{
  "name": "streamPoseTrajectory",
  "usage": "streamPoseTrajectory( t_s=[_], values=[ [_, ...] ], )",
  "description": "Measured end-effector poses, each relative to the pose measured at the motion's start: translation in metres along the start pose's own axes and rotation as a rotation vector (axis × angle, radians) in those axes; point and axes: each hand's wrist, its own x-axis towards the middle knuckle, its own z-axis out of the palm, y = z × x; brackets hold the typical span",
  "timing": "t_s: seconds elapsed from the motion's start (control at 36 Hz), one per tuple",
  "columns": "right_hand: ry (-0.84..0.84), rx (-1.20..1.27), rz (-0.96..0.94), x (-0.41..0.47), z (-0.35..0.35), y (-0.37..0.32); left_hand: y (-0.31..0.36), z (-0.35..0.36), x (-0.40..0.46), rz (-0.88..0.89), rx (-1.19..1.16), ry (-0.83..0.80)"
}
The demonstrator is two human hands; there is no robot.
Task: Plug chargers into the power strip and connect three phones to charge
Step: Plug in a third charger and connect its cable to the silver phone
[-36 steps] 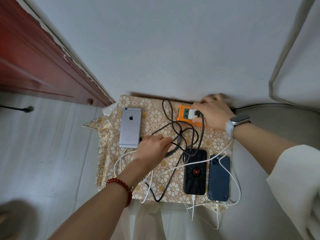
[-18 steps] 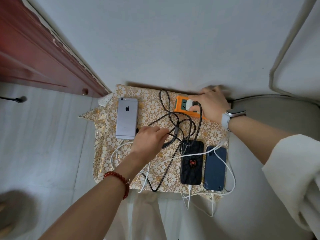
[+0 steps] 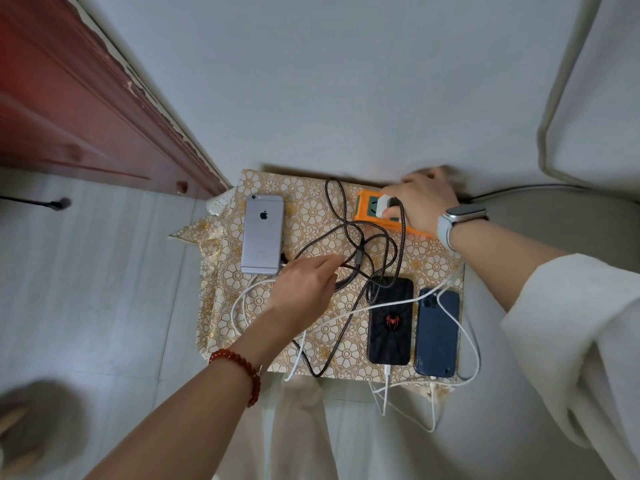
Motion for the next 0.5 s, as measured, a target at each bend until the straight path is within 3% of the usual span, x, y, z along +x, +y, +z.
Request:
streamPoseTrajectory(
  t_s=[0.11,0.22,0.33,0.42,0.5],
  values=[
    [-0.053,0.058,-0.003,-0.011,-0.007,-0.004,-0.001,-0.004,-0.015,-0.052,0.012,-0.044],
    [-0.030,0.081,0.001,-0.033,-0.017,-0.004,-0.004,-0.004,-0.036,-0.237,0.016,-0.102],
    [0.301,0.385,0.077,-0.059,-0.026,-0.034,-0.009,-0.005,-0.059,-0.369,0.074,-0.072],
    [0.450,0.416,-0.088,-0.069,-0.024,-0.076,-0.016,-0.006,-0.069,-0.455,0.124,-0.114],
    [0.200,0.259,-0.232,-0.061,-0.007,-0.110,-0.026,-0.007,-0.071,-0.543,0.145,-0.160]
  ],
)
